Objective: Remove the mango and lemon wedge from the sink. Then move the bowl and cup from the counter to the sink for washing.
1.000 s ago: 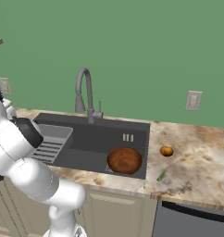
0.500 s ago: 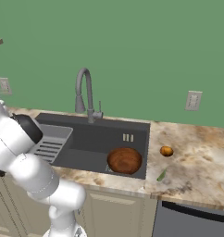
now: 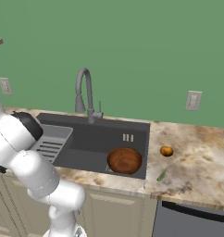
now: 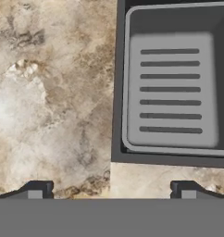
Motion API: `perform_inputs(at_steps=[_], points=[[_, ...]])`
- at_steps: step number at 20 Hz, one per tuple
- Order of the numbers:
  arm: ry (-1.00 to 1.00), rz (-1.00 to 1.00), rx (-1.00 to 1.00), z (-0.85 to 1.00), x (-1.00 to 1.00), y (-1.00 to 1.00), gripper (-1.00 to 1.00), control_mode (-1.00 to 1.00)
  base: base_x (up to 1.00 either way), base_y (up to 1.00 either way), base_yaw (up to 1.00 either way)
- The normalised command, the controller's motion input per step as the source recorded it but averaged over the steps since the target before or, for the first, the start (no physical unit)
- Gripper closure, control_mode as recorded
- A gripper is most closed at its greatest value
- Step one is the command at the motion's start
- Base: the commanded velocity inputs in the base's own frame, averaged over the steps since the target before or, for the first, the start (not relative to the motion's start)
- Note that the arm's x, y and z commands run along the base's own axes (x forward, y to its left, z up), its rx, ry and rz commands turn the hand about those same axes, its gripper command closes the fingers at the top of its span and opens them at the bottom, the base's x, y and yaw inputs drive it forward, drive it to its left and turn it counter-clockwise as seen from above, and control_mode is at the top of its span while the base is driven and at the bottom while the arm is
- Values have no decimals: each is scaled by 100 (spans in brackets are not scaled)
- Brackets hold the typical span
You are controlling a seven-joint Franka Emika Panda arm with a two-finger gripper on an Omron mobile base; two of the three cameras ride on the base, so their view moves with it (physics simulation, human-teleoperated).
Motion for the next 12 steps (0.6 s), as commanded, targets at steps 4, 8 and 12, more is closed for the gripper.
perform_inputs(at_steps=[4,8,12], points=[[-12,0,2,0,0,17,-100,-100,0,0,0],[-10,0,1,1,0,20,-100,-100,0,0,0],[-3,0,1,4,0,20,-100,-100,0,0,0]])
